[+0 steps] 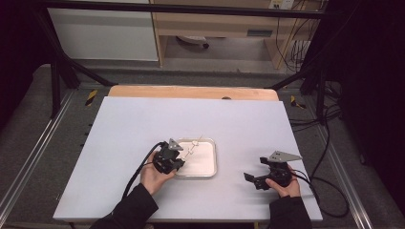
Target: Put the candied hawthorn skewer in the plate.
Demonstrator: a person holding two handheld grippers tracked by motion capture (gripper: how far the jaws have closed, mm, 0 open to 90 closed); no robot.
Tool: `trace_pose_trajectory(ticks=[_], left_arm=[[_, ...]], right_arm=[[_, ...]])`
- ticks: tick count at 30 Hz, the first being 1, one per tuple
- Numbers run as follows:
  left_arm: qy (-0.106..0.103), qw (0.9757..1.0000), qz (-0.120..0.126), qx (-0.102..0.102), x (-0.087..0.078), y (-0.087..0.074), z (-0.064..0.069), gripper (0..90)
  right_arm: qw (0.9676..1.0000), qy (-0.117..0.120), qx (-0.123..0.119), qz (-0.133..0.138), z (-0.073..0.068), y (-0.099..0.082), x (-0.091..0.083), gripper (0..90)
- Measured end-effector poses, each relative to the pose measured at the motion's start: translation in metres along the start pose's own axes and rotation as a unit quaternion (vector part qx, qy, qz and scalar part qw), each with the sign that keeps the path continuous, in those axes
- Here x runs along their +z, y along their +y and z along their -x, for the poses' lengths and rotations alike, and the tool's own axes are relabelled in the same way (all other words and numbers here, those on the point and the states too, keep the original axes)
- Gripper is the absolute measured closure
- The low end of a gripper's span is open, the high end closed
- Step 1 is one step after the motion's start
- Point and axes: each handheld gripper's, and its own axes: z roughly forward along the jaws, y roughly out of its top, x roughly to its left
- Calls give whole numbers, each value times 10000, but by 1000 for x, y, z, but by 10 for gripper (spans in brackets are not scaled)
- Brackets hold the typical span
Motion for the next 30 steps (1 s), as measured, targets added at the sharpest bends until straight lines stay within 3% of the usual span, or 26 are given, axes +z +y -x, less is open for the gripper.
trace_pose_trajectory(ticks=[6, 16, 24, 30], left_arm=[[55, 9998, -163, 45, 6, -1, 3, 877], [51, 9998, -152, 86, 7, 0, 5, 836], [-111, 9996, 75, 235, -4, -1, 2, 674], [-36, 9990, 264, 356, -17, -5, -1, 453]], right_arm=[[10000, 3, 28, -16, 0, 0, 1, 6], [10000, 20, 51, -35, -1, 0, 1, 6], [10000, 11, 46, -48, -1, 0, 1, 6], [10000, -21, 18, -33, 0, 0, 0, 5]])
